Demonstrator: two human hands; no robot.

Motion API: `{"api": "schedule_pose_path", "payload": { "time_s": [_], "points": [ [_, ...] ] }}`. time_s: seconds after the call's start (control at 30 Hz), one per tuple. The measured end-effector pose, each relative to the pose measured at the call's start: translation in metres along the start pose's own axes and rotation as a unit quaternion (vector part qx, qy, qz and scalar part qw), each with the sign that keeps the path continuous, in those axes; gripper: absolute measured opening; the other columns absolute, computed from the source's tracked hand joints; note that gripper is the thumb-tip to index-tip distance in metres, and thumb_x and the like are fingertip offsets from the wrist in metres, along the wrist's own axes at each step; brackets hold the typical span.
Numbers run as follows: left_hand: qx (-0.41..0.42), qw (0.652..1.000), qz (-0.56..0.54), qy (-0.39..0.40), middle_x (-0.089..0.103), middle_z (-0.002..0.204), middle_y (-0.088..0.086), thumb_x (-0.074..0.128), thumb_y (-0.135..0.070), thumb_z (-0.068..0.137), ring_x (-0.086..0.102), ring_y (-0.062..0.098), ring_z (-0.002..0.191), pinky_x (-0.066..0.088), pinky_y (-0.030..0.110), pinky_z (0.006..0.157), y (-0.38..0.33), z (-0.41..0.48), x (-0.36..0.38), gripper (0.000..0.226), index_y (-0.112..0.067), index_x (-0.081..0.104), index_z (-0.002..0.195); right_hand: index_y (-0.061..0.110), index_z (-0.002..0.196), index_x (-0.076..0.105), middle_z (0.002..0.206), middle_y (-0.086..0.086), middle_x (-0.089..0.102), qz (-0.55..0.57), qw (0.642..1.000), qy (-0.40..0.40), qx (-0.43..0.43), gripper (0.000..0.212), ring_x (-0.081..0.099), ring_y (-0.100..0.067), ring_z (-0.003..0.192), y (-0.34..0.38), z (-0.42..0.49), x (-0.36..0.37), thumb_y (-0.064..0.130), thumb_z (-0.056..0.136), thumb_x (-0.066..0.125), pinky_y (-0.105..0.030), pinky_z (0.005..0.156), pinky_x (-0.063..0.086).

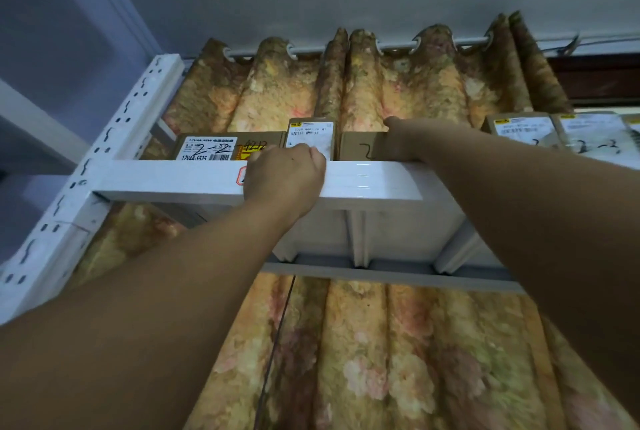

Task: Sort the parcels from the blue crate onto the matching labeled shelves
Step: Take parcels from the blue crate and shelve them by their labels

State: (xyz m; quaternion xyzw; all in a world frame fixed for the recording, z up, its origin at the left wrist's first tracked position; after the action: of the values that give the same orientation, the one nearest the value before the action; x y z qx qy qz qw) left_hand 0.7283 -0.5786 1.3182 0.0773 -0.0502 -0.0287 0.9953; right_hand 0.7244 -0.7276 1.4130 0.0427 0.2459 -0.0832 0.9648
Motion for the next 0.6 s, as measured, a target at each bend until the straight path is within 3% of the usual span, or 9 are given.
{"api": "schedule_pose_path", "payload": {
  "time_s": [0.13,0.27,0.4,0.47,0.53,0.6],
  "points": [
    [-0.014,1.0,0.006,0.002,0.055,0.118,0.015,0.025,-0.005,0.098,0.054,0.042,0.102,0.038,0.04,0.083,0.001,-0.002,-0.002,0.033,0.0,0.039,0.127,0.015,0.151,0.021,0.15,-0.02,0.026,-0.017,0.999,0.005,0.026,0.076,0.028,-0.039,0.137,0.002,0.001,0.004,0.043,0.091,0.059,-0.04,0.106,0.033],
    [-0.025,0.999,-0.031,0.006,0.054,0.121,0.015,0.018,-0.009,0.101,0.052,0.041,0.105,0.038,0.04,0.084,0.0,-0.002,0.002,0.038,0.0,0.037,0.132,0.011,0.143,0.038,0.143,-0.016,0.042,-0.048,0.999,0.018,0.011,0.059,0.037,-0.037,0.132,0.007,0.006,0.01,0.039,0.094,0.055,-0.039,0.104,0.033],
    [-0.057,0.996,-0.06,0.015,0.058,0.112,0.015,-0.012,-0.025,0.085,0.053,0.037,0.099,0.026,0.036,0.073,0.011,0.0,0.009,0.07,-0.007,0.048,0.116,0.01,0.142,0.039,0.143,-0.016,0.042,-0.036,0.999,0.016,0.002,0.056,0.035,-0.037,0.133,0.007,0.007,0.011,0.036,0.094,0.056,-0.039,0.104,0.033],
    [-0.034,0.999,-0.036,0.009,0.058,0.113,0.016,-0.007,-0.019,0.087,0.052,0.038,0.1,0.023,0.037,0.072,0.005,0.0,0.008,0.065,-0.004,0.048,0.118,0.01,0.144,0.034,0.145,-0.019,0.036,-0.013,1.0,0.013,0.015,0.061,0.031,-0.04,0.134,0.005,0.006,0.01,0.038,0.093,0.056,-0.041,0.106,0.032],
    [-0.03,0.999,-0.021,0.005,0.058,0.113,0.017,0.01,-0.012,0.097,0.052,0.039,0.101,0.028,0.037,0.074,0.003,-0.002,0.002,0.046,-0.001,0.048,0.12,0.012,0.142,0.033,0.143,-0.02,0.035,0.014,1.0,-0.009,0.021,0.064,0.034,-0.042,0.131,0.006,0.001,0.005,0.038,0.09,0.058,-0.044,0.107,0.034],
    [-0.079,0.993,-0.083,0.011,0.061,0.11,0.018,0.022,-0.011,0.102,0.053,0.042,0.101,0.036,0.041,0.082,0.011,-0.004,-0.003,0.036,0.0,0.051,0.118,0.015,0.138,0.039,0.138,-0.019,0.041,0.068,0.993,-0.097,-0.003,0.058,0.043,-0.041,0.124,0.01,-0.012,-0.013,0.033,0.086,0.059,-0.048,0.102,0.041]
  ]
}}
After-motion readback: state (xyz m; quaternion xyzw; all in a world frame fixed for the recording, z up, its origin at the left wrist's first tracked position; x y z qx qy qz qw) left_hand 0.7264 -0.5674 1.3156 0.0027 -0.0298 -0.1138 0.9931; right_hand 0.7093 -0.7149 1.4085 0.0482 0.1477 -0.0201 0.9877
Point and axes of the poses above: each hand's wrist, its own z-axis towards the middle knuckle, its own x-axis out of the palm, y = z × x, the point moved 8 cm from there along z, towards the middle knuckle
